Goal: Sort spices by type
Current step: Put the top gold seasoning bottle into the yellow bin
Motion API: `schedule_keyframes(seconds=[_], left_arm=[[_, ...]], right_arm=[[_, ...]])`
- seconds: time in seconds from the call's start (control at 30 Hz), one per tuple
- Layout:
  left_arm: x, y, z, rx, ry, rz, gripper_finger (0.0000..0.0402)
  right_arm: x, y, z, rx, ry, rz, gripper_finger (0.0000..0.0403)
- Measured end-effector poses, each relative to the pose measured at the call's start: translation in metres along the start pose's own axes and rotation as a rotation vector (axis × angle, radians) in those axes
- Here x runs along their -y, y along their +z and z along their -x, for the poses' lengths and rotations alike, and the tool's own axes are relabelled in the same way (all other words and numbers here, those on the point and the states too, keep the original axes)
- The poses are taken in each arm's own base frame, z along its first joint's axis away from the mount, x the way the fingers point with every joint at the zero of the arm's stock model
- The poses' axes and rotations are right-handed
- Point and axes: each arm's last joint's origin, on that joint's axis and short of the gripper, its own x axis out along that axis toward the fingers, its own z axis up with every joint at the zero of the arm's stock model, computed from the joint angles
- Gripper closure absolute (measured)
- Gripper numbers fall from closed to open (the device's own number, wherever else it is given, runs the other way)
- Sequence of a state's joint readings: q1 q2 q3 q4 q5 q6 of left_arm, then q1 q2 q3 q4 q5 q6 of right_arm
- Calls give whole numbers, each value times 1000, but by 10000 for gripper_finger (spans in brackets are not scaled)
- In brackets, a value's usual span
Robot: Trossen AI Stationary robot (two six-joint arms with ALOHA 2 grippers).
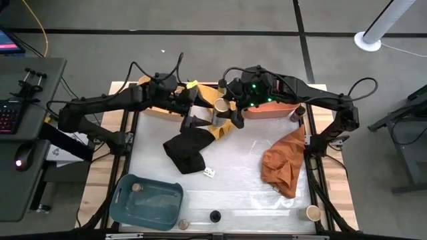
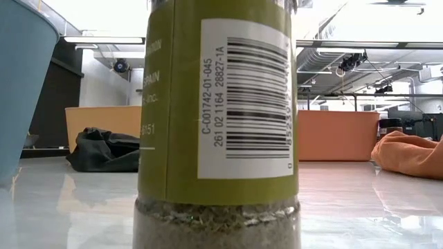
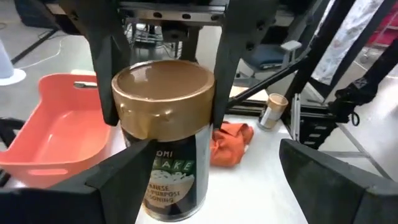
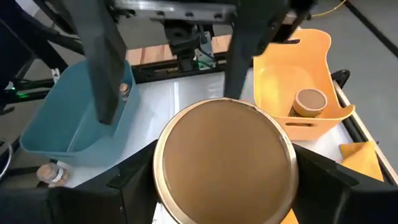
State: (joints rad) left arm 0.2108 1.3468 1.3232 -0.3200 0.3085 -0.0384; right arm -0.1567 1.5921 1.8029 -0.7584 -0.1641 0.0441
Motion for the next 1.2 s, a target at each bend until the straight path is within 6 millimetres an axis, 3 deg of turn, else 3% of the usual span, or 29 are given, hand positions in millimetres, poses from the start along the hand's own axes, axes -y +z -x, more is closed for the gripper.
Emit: schedule_keyframes(seconds=[0.3, 0.63, 0.83, 1.2], left_arm=[[-5, 3, 2, 35, 118, -11, 66], [8, 14, -1, 146, 28, -39, 66], [8, 10, -13, 129, 14, -30, 66], [7, 12, -17, 164, 13, -27, 88]], right_arm=[[-8, 15, 16, 68, 16, 38, 128], [-10, 23, 19, 143, 11, 56, 128], [-12, 31, 20, 224, 27, 64, 128], [-11, 26, 19, 178, 28, 31, 128]])
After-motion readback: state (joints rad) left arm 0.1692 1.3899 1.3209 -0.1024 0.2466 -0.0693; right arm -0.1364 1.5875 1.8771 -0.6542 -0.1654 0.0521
